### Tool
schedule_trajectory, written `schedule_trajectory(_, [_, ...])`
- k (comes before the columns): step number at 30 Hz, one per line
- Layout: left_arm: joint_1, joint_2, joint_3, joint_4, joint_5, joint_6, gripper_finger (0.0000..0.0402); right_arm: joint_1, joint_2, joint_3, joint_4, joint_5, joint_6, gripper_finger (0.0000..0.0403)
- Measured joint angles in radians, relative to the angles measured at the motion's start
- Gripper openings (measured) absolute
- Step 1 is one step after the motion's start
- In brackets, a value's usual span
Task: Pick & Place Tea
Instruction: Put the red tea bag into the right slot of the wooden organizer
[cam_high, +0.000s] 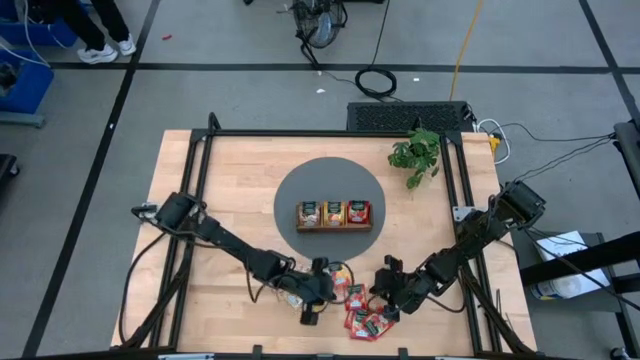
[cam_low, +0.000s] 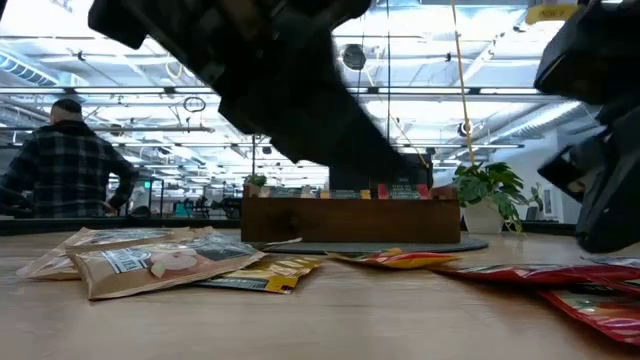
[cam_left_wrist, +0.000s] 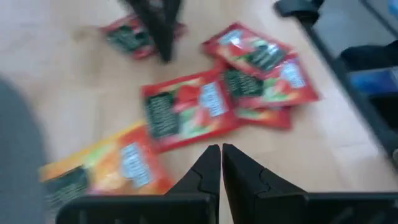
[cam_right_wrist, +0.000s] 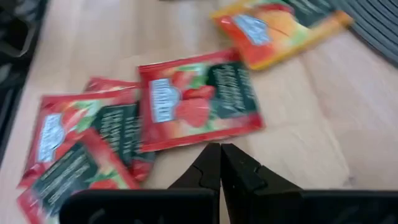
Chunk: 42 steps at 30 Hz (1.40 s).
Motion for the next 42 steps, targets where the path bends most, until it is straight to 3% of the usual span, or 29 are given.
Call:
schedule_trajectory(11, [-0.001,0.221,0.339,-0.322,0.096,0.03,0.0021,-0.041,-0.003,-0.056,0.061,-0.109,0.194,0.0013])
schedule_trajectory(18, [0.025,0.22,0.348,-0.311,0.115,0.039,0.0021,-0.06,-0.001,-0.058,0.109,-0.21,0.209,0.0048])
schedule_trajectory(29, [0.047,0.22,0.348,-0.338,0.105,0.081,0.0021,-0.103,0.002,-0.058,0.115,-0.204,0.32,0.0089])
schedule_trajectory(42, [0.082,0.281,0.352,-0.26,0.125,0.09,0.0021,-0.112,-0.001,-0.141,0.193,-0.199,0.405,0.0094])
